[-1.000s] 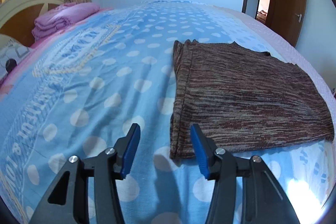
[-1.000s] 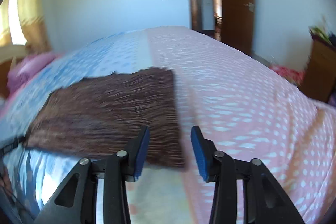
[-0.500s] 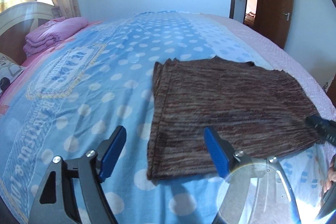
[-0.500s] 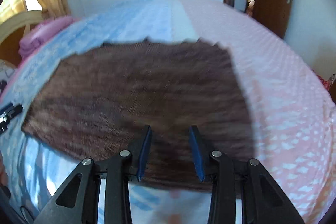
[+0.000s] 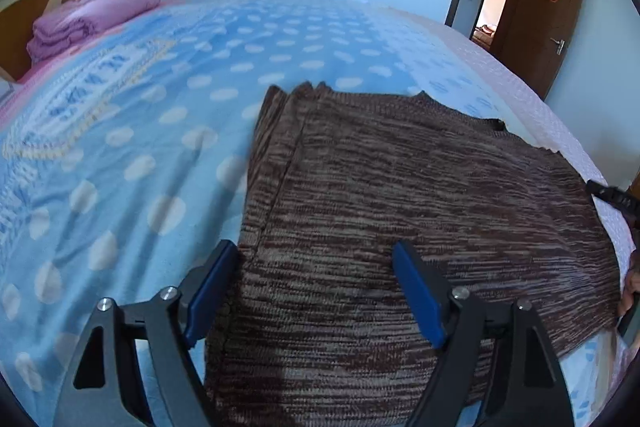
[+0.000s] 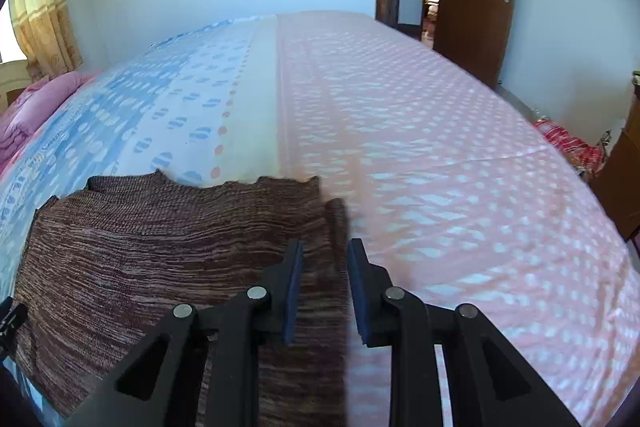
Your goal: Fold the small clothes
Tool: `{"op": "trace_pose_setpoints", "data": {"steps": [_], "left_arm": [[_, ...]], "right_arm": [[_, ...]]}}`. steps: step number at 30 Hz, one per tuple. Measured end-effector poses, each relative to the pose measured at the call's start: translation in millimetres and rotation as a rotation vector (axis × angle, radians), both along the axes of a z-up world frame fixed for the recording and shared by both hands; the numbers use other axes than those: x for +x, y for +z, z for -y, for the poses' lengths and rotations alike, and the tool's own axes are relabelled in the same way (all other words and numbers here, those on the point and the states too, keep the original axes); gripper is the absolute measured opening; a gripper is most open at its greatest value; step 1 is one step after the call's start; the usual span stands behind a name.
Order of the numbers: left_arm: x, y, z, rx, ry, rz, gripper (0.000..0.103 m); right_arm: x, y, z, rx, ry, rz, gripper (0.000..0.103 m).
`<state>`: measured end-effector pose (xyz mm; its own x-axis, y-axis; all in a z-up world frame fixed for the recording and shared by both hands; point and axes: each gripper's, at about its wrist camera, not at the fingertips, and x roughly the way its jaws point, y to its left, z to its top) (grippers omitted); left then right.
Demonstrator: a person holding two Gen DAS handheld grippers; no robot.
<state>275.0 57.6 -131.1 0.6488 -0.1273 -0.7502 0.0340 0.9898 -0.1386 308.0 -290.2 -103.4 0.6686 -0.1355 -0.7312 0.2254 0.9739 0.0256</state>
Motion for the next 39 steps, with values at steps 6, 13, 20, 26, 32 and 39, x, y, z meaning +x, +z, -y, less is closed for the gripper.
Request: {"op": "trace_pose_setpoints", "data": {"steps": [6,13,20,26,32,39], "left_arm": [[4.5,-7.7,-10.9,-0.078,0.021,-0.04,0.096],[3.3,-8.4,-8.0,-0.072,0.015,-0.04,0.097],[9.7,2.8,-17.8,-0.05,0.035,-0.033,0.097],[22.8,-7.3,-42.0,-0.192,0.093,-0.061,0.095],[21.5,-8.0,-36.4,-0.198,0.078,-0.049,0.073],[7.2,-10.9,-53.7,-0.331,0.117,-0.038,0.043]], "right_arm": [[9.7,-20.4,-7.7,-0.097,-0.065,-0.065,0.025],[-21.2,17.2,-81.1,-0.009,0.085,0.08,0.025],[-19.8,-20.8,-168.3,0.066,0.287,0.022,0.025],[-25.5,-30.5,-171.8,0.05,0.291,0.043,0.027],[-29.9,-30.4,-171.9,0.041,0.29,0.046,0.027],[-26.5,-31.6,-170.1,0.062,0.291,0.05,0.027]]}}
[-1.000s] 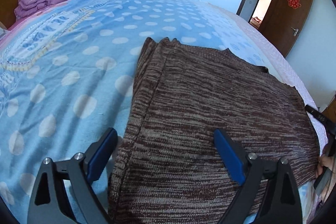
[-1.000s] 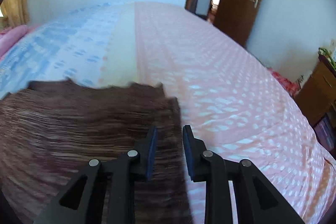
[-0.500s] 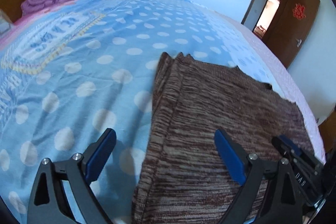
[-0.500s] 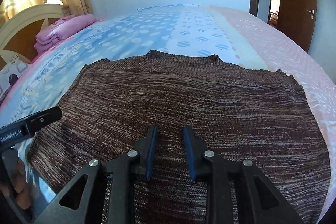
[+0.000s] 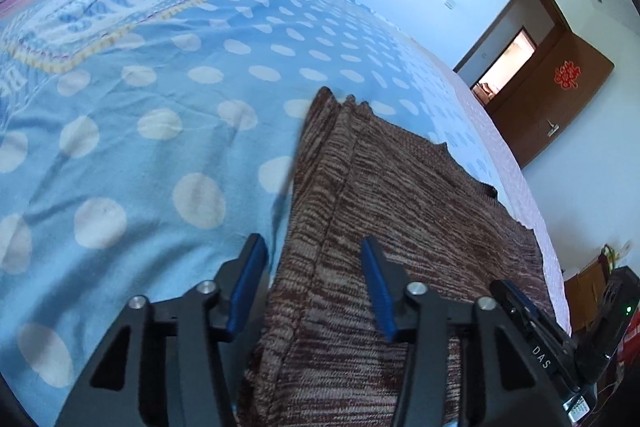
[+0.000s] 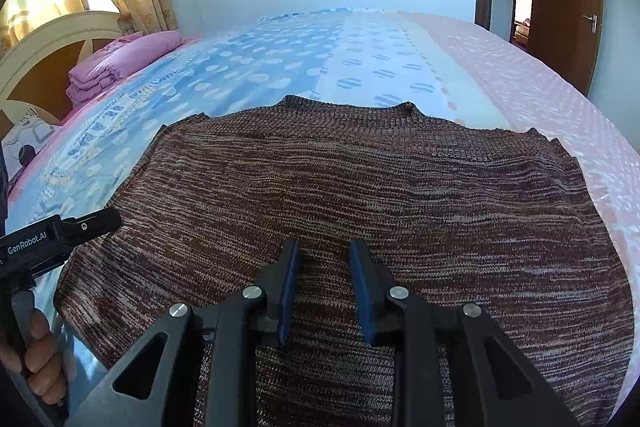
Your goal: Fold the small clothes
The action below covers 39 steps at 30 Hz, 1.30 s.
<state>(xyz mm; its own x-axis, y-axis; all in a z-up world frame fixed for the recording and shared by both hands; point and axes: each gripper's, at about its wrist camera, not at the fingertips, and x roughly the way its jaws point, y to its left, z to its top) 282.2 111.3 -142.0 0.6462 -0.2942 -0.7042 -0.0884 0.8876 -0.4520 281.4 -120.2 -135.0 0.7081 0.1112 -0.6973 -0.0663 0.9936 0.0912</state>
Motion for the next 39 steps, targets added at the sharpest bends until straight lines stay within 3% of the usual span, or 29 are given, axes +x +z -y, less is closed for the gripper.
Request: {"op": "trace_pose_setpoints", "data": {"steps": [1,5,9,13,18,24,27,32,39], "left_arm": [[-1.7,-0.3,-1.2,-0.004,0.008,0.0,0.039],[-6.4,-1.6,-2.6,-0.026,0.011,0.012,0.039],[-3.4,-2.0,-1.6,-0.053,0.007,0.019,0.059],[-0.6,6.3,13.3,0.008,-0.032,0.031,0.061],[-13.9,10.2,8.7,-0.089,-0.058,0.101,0.061],[6.8,-1.8,2.7,-0.136,-0.055,0.026,0.063],[8.4,-0.4,11.3,-0.079,-0.052,0.021,0.061],[5.9,3.7,32.4,0.113,-0.047,0.013,0.055],[5.3,4.2,34.7,0.187,-0.02,0.006,0.045]], "right_arm": [[-0.1,0.1,0.3,0.002,0.0,0.0,0.027],[0.4,0.1,2.1,0.015,0.001,0.001,0.027],[0.5,-0.1,2.7,0.02,0.002,0.001,0.027],[0.8,-0.2,3.8,0.026,0.003,0.002,0.027],[0.9,-0.4,4.5,0.036,0.004,0.002,0.028],[0.9,-0.7,4.9,0.039,0.004,0.003,0.028],[0.9,-0.8,4.9,0.038,0.004,0.003,0.028],[1.0,-0.9,4.6,0.035,0.004,0.003,0.028],[1.2,-0.4,2.9,0.018,0.005,0.003,0.028]]}}
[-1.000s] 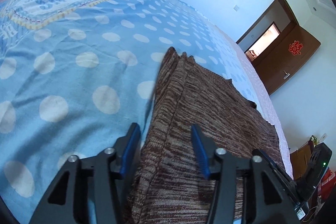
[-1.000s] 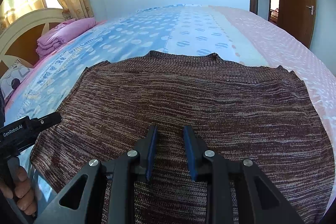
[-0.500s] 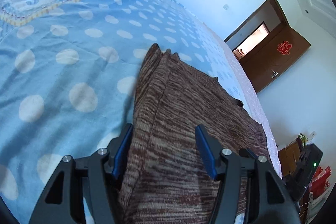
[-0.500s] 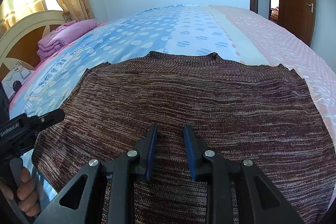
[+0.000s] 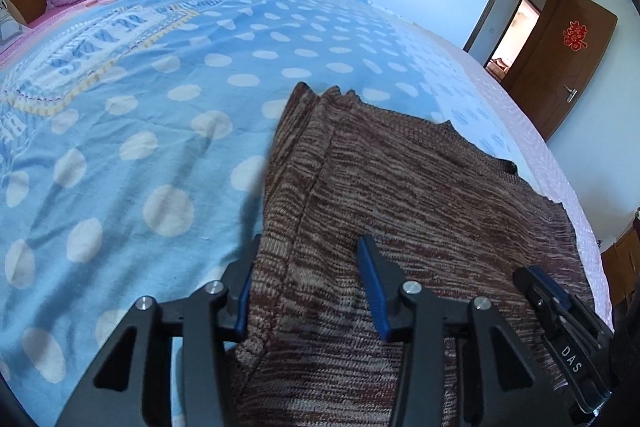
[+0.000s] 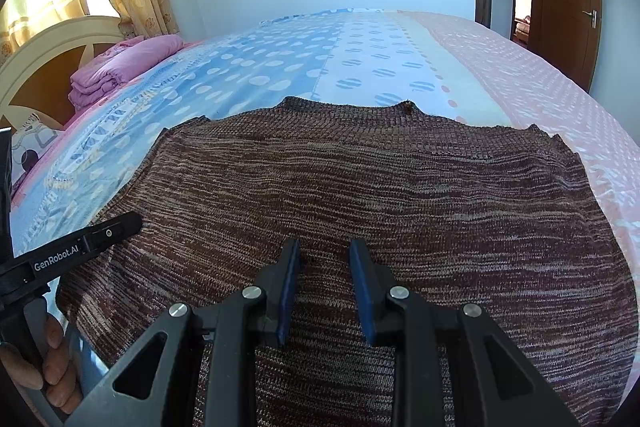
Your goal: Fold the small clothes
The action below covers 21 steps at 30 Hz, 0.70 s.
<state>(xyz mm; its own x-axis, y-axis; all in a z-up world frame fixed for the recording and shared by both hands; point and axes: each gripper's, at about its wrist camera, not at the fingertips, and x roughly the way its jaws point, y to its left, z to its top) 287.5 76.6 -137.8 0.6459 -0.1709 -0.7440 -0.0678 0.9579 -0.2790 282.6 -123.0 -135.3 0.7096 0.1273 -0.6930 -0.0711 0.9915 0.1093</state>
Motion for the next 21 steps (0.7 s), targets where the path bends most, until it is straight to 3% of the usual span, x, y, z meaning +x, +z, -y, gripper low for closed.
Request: {"op": "trace_pose_setpoints", "data": {"steps": [7,11,14,18,21], "left_arm": [[0.5,4.3,8.2,0.041,-0.011,0.012,0.02],[1.7,14.4,14.5,0.046,0.006,0.028,0.018],[-4.4,27.7,25.4,0.05,-0.034,0.093,0.017],[-17.4,41.8,53.6,0.083,-0.169,0.195,0.017],[-19.0,33.6,68.9,0.056,-0.246,0.192,0.017]], "right_arm": [[0.1,0.2,-0.9,-0.004,-0.001,0.0,0.028],[0.3,0.2,0.2,0.003,-0.001,0.0,0.028],[0.2,-0.2,0.7,0.009,-0.001,0.001,0.028],[0.7,-0.9,4.1,0.032,-0.001,0.001,0.028],[1.1,-1.4,6.1,0.046,0.0,0.001,0.028]]}}
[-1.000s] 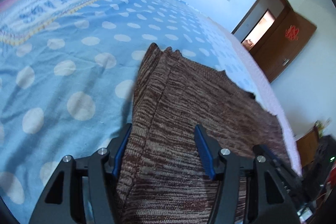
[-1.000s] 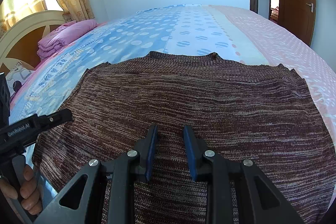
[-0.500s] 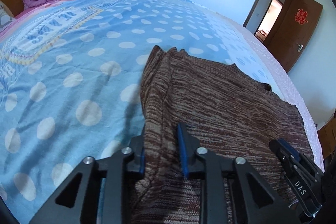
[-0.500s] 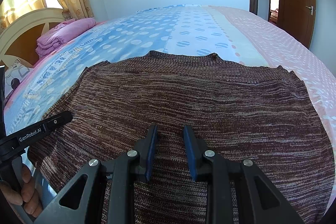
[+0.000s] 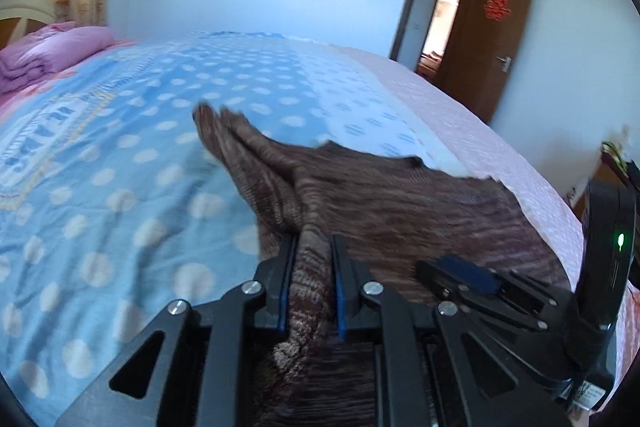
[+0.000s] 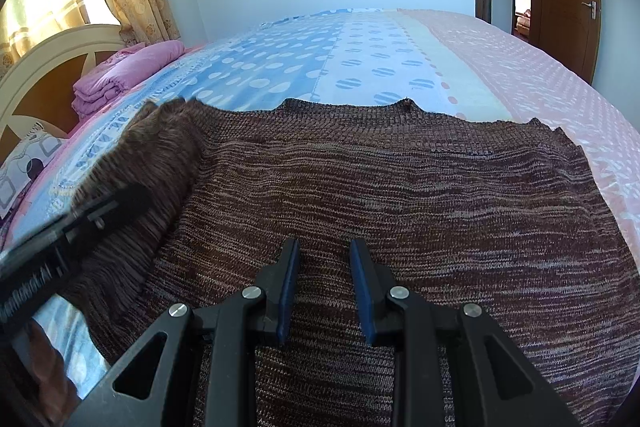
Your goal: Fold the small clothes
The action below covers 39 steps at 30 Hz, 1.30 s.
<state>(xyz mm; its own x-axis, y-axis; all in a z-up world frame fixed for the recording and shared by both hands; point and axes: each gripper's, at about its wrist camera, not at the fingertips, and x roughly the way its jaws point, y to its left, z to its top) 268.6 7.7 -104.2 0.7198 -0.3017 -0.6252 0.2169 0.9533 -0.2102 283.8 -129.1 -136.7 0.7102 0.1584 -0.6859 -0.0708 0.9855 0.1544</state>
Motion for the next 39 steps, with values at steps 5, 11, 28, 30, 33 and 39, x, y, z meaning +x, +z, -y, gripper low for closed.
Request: {"op": "trace_pose_setpoints", "data": {"steps": [5,11,28,30,33,39], "left_arm": [[1.0,-10.5,8.9,0.007,-0.036,-0.033,0.017],[-3.5,-10.4,9.1,0.003,-0.034,-0.022,0.017],[-12.1,-12.0,7.8,-0.023,-0.035,-0.002,0.017],[-12.2,-12.4,7.4,-0.024,-0.038,-0.002,0.017],[-12.0,-13.1,3.6,-0.044,-0.04,-0.005,0.017],[-14.9,-12.3,-1.0,-0.077,-0.06,0.001,0.018]], "right_arm": [[0.3,-0.8,1.7,0.012,-0.006,0.001,0.028],[4.0,4.4,6.3,0.094,0.041,-0.015,0.051],[137.7,33.7,-106.6,0.136,0.544,-0.298,0.08],[142.8,25.3,-120.5,0.042,0.562,-0.318,0.08],[138.4,21.6,-124.4,-0.108,0.533,-0.26,0.017],[131.2,35.5,-67.5,0.124,0.395,-0.192,0.016]]}}
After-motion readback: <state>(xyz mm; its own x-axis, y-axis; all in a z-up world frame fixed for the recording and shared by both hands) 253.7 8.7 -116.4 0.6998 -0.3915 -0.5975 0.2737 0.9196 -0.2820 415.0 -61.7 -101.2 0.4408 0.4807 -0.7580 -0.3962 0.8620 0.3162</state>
